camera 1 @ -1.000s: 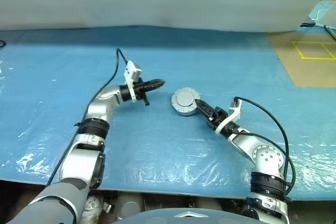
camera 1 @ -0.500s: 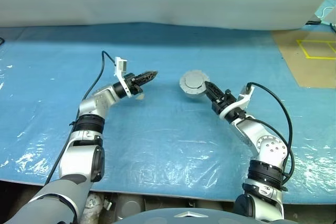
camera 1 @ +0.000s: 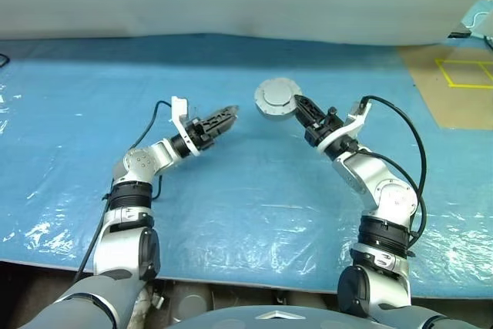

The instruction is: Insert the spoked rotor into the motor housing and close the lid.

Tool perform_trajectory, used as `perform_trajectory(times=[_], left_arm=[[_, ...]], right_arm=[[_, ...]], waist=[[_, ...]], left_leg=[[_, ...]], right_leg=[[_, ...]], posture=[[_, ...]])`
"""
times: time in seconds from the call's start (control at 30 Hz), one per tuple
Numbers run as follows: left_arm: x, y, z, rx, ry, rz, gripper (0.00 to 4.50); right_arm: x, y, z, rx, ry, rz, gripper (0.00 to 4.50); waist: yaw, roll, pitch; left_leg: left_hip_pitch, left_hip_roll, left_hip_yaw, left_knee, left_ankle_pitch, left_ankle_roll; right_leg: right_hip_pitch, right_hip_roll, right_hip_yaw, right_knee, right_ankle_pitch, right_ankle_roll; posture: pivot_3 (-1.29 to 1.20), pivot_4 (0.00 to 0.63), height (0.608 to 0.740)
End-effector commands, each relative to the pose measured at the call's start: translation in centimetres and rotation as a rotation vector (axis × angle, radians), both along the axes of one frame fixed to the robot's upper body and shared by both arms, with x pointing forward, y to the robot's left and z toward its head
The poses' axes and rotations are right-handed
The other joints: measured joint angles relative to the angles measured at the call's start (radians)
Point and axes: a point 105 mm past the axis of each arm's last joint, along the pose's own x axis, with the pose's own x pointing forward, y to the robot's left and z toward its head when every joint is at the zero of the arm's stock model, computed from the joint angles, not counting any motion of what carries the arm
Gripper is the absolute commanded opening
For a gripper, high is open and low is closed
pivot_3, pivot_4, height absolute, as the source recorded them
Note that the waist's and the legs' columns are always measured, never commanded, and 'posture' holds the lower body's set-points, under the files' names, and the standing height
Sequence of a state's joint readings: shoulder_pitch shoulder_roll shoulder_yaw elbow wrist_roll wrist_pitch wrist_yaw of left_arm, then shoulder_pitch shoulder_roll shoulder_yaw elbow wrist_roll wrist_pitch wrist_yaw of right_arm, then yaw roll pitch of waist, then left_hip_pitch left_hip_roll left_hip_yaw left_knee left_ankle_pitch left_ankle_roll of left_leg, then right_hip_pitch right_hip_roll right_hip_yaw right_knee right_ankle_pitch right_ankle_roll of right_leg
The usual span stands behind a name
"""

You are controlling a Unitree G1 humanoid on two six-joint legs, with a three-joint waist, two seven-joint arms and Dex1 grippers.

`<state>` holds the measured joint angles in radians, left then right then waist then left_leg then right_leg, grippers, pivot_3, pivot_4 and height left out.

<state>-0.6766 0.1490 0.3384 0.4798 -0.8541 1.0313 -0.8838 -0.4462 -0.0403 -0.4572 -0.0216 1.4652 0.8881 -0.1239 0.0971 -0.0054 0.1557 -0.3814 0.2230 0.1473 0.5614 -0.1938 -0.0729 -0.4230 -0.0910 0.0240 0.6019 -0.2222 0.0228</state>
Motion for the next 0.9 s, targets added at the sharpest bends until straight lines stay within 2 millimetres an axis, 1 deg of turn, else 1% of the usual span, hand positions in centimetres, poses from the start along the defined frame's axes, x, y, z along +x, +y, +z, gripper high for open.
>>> perform_trajectory(times=[0.03, 0.13, 0.23, 0.3, 0.4, 0.6, 0.63, 0.73, 0.8, 0.87, 0.9], left_arm=[[0.0, -0.5, 2.2, -0.12, -0.038, 0.015, 4.47], [0.0, -1.4, 3.4, -0.18, -0.062, 0.01, 4.47], [-0.1, -2.8, 3.1, -0.191, -0.041, -0.009, 4.47], [-0.1, -3.7, 2.7, -0.189, -0.016, -0.018, 4.47], [0.0, -4.4, 2.3, -0.194, 0.007, -0.025, 4.47], [0.7, -5.1, 2.3, -0.222, 0.047, -0.008, 4.47], [0.8, -4.9, 2.0, -0.213, 0.054, 0.002, 4.47], [1.4, -4.0, -1.0, -0.126, 0.113, 0.056, 4.47], [1.7, -3.8, -1.9, -0.106, 0.14, 0.071, 4.47], [1.8, -4.2, -1.7, -0.1, 0.124, 0.055, 4.47], [2.0, -4.3, -1.1, -0.116, 0.106, 0.056, 4.47]], right_arm=[[-1.0, 1.2, 4.2, 0.05, -0.15, 0.066, 1.18], [-1.1, 1.9, 4.2, 0.044, -0.145, 0.093, 1.18], [-1.2, 2.5, 4.1, 0.043, -0.138, 0.117, 1.18], [-1.4, 2.8, 4.5, 0.044, -0.146, 0.129, 1.18], [-1.4, 2.9, 4.8, 0.045, -0.153, 0.136, 1.18], [-1.6, 3.1, 5.0, 0.041, -0.157, 0.153, 1.18], [-1.6, 3.1, 5.0, 0.04, -0.156, 0.154, 1.18], [-1.6, 3.0, 5.0, 0.039, -0.157, 0.158, 1.18], [-1.6, 3.1, 5.0, 0.038, -0.156, 0.162, 1.18], [-1.6, 3.3, 5.0, 0.036, -0.152, 0.17, 1.18], [-1.6, 3.5, 4.9, 0.035, -0.15, 0.174, 1.18]], waist=[[0.0, -0.001, 0.0], [-0.001, -0.001, 0.001], [-0.001, -0.001, 0.001], [-0.001, -0.001, 0.001], [-0.001, -0.001, 0.001], [-0.001, -0.002, 0.001], [-0.002, -0.002, 0.001], [-0.002, -0.002, 0.001], [-0.004, -0.002, 0.001], [-0.001, -0.003, 0.002], [0.001, -0.003, 0.002]], left_leg=[[0.0, 0.0, 0.0, 0.001, 0.0, 0.0], [0.0, 0.0, -0.001, 0.002, 0.0, 0.0], [0.0, 0.0, -0.001, 0.003, 0.0, 0.0], [0.0, 0.0, -0.001, 0.003, 0.0, 0.0], [0.0, 0.0, -0.001, 0.002, 0.0, 0.0], [-0.001, 0.0, -0.001, 0.003, 0.0, 0.0], [-0.001, 0.0, -0.001, 0.003, 0.0, 0.0], [0.0, 0.0, -0.001, 0.003, 0.0, 0.0], [0.0, 0.0, -0.001, 0.003, 0.0, 0.0], [0.0, 0.0, -0.001, 0.003, 0.0, 0.0], [-0.001, 0.0, -0.001, 0.003, 0.0, 0.0]], right_leg=[[0.0, 0.0, 0.0, 0.001, 0.0, 0.0], [0.0, 0.0, 0.0, 0.003, 0.0, 0.0], [0.0, 0.0, 0.0, 0.003, 0.0, 0.0], [0.0, 0.0, 0.0, 0.003, 0.0, 0.0], [-0.001, 0.0, 0.0, 0.003, 0.0, 0.0], [-0.001, 0.0, 0.0, 0.003, 0.0, 0.001], [-0.001, 0.0, 0.0, 0.003, 0.0, 0.001], [-0.001, 0.0, 0.001, 0.003, 0.0, 0.001], [-0.001, 0.001, 0.001, 0.003, 0.0, 0.001], [-0.001, 0.001, 0.001, 0.003, 0.0, 0.001], [-0.001, 0.0, 0.0, 0.003, 0.001, 0.001]], posture=[[0.0, 0.15, 0.74], [0.0, 0.15, 0.74], [0.0, 0.15, 0.74], [0.0, 0.15, 0.74], [0.0, 0.15, 0.74], [0.0, 0.15, 0.74], [0.0, 0.15, 0.74], [0.0, 0.15, 0.74], [0.0, 0.15, 0.74], [0.0, 0.15, 0.74], [0.0, 0.15, 0.74]])
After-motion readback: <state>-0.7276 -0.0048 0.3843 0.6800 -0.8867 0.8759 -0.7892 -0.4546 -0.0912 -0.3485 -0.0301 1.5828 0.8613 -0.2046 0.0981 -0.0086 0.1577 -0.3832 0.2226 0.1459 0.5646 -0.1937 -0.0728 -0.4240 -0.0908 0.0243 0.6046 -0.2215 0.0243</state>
